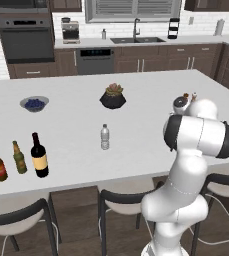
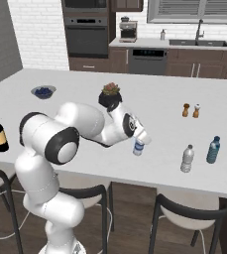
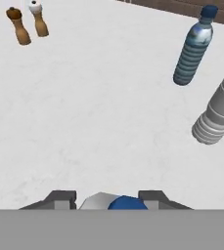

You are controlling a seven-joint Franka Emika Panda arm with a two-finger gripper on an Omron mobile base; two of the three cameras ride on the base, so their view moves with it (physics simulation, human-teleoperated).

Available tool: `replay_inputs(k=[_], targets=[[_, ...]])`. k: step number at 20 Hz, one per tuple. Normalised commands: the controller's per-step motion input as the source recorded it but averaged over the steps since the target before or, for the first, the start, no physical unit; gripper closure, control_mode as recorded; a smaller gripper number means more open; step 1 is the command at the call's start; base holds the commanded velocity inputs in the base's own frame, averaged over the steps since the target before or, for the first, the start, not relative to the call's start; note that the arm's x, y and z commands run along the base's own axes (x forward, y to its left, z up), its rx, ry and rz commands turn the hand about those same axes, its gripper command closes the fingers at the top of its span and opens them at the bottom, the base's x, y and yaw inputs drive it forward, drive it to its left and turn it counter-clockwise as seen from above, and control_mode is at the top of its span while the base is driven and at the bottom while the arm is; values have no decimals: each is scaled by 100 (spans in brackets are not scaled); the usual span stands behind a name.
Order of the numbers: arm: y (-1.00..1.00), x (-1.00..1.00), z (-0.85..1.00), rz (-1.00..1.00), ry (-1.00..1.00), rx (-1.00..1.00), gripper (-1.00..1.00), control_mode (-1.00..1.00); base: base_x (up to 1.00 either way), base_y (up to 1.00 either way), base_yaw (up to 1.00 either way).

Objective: Move the plastic bottles in the middle to the plastics group, and the glass bottles in the middle to the glass group.

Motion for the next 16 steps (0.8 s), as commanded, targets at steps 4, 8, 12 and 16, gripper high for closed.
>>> replay_inputs(k=[4,8,12,16], targets=[[-51,-2,26,-14,3,-2,100,-100,0,0,0],[-63,-2,20,-7,12,-3,100,-100,0,0,0],[-59,-10,2,-2,19,-4,100,-100,0,0,0],[-50,0,0,0,7,-4,100,-100,0,0,0]])
